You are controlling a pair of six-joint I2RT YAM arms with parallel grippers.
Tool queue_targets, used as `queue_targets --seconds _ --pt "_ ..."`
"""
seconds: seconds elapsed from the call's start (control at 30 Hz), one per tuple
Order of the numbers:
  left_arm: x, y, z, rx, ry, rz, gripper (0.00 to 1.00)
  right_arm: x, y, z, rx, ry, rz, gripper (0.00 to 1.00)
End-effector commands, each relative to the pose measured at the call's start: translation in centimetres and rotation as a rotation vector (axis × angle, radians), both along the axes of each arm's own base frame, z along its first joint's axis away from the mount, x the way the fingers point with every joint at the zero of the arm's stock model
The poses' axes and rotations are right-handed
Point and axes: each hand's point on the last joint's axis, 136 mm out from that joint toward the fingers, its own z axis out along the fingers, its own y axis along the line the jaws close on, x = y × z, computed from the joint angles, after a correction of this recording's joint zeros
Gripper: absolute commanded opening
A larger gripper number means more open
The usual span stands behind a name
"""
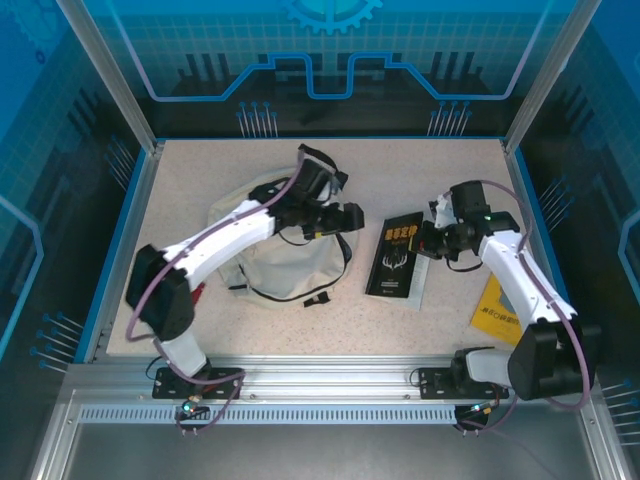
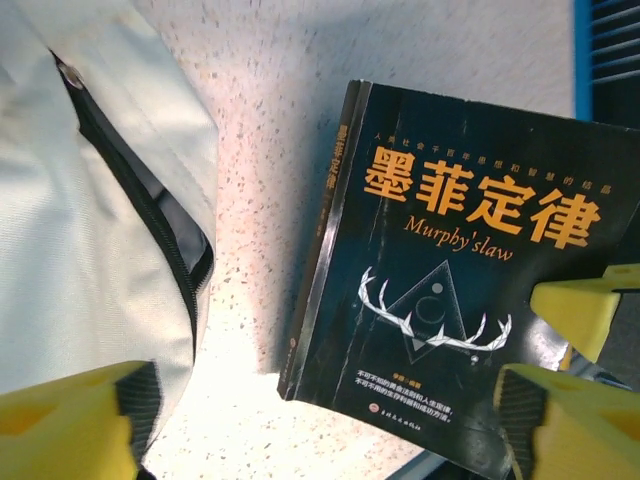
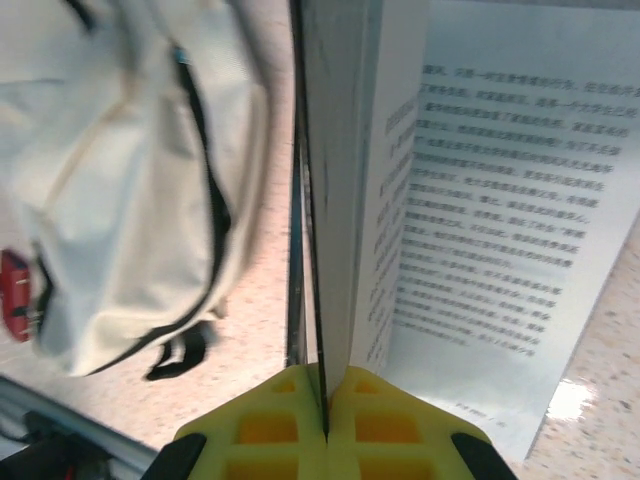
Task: Pack the student bag
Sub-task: Pick up the book from the middle-right of the table.
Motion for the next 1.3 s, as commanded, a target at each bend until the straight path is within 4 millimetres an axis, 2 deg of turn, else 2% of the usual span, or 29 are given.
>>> queue_targets --seconds 0.0,0.1,0.27,0.47,0.67,0.8,0.97,1.13,1.27 --pt "-1.7 0.4 0.4 -0.093 0.006 -0.039 0.98 -0.3 3.1 5.8 0.163 -0.140 0.121 0.00" --pt "-2.7 1.2 1.4 -0.186 -0.007 -0.049 0.99 -0.8 4.5 8.4 0.261 -0.191 0.184 0.00" --pt "-3.6 1.6 2.7 -0.335 -0.012 -0.060 0.99 -1.6 6.6 11.8 0.411 -0.232 0.272 0.00" --pt "-3.3 1.1 3.9 -0.517 0.013 -0.079 0.99 -2.3 8.4 14.0 0.524 -0.224 0.352 0.00" --pt "-2.5 0.4 3.4 -0.539 0.036 -0.083 0.99 -2.4 9.6 15.2 0.610 -0.189 0.408 0.00" --pt "-2.0 -0.4 3.7 -0.585 0.046 -0.100 0.99 -2.0 10.1 15.3 0.635 -0.171 0.424 0.00" --pt "-2.3 -0.7 5.0 -0.665 0.020 -0.131 0.96 -1.0 10.1 14.3 0.609 -0.142 0.413 0.00" --pt "-2.9 -0.4 5.6 -0.669 -0.009 -0.144 0.84 0.1 10.0 12.2 0.564 -0.103 0.385 0.00" --pt "-3.1 0.0 6.4 -0.673 -0.037 -0.139 0.68 0.7 9.6 10.3 0.521 -0.073 0.349 0.00"
